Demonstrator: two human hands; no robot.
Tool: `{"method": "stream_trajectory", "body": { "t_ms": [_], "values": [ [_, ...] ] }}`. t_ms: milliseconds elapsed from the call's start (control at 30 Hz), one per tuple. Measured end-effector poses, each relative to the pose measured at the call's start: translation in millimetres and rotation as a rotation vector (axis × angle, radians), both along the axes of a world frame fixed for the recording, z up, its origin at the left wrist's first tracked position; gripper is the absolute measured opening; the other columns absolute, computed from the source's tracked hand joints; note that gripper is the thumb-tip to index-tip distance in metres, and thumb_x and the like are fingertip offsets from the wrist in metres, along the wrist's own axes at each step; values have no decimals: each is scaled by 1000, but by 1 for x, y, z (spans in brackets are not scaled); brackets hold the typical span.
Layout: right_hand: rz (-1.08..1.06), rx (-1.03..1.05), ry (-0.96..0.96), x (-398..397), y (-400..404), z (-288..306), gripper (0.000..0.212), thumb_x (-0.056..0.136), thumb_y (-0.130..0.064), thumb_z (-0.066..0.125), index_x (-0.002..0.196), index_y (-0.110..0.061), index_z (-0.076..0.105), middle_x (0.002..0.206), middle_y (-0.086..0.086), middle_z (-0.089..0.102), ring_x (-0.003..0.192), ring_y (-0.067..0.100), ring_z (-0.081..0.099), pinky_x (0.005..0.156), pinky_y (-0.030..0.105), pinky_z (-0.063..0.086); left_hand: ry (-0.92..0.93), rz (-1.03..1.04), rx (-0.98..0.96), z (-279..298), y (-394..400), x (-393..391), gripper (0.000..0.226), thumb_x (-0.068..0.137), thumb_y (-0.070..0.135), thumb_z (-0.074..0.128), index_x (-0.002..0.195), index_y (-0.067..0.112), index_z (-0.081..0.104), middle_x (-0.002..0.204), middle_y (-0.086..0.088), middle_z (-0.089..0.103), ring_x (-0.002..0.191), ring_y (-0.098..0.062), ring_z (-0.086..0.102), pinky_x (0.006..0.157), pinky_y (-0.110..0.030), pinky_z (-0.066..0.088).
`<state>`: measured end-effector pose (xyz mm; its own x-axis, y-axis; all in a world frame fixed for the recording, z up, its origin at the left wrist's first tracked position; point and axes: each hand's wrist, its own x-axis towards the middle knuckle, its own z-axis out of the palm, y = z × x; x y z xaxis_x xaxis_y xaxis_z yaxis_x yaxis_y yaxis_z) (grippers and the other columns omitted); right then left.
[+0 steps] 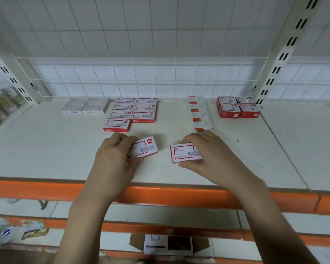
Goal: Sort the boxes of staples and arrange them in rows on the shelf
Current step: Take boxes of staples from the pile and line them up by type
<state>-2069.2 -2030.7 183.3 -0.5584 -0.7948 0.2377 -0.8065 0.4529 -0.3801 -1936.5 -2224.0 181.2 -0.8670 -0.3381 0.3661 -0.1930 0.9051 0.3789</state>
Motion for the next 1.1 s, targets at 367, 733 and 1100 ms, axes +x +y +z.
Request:
{"method": "stream_trajectory", "body": {
  "t_ms": [367,733,1100],
  "values": [
    [-38,66,-81,-2,-92,-1,47,80,-38,68,119,-17,53,111,-2,53,106,15,42,84,24,34,-22,-34,-15,8,-91,8,47,67,24,57,110,7,65,99,-12,59,85,-38,56,75,-50,50],
    [-147,167,-121,-1,-147,0,40,85,-35,61,119,-13,54,117,3,51,109,21,46,88,28,38,-16,-161,29,-3,-137,3,47,68,24,56,110,6,65,99,-11,59,85,-36,57,77,-46,50],
    [-177,105,41,40,-142,-17,33,85,-19,46,106,-5,67,111,10,65,102,30,60,93,30,43,-31,-274,21,-23,-144,-6,48,66,23,61,110,6,66,97,-12,59,81,-36,57,78,-39,46]
  ]
}}
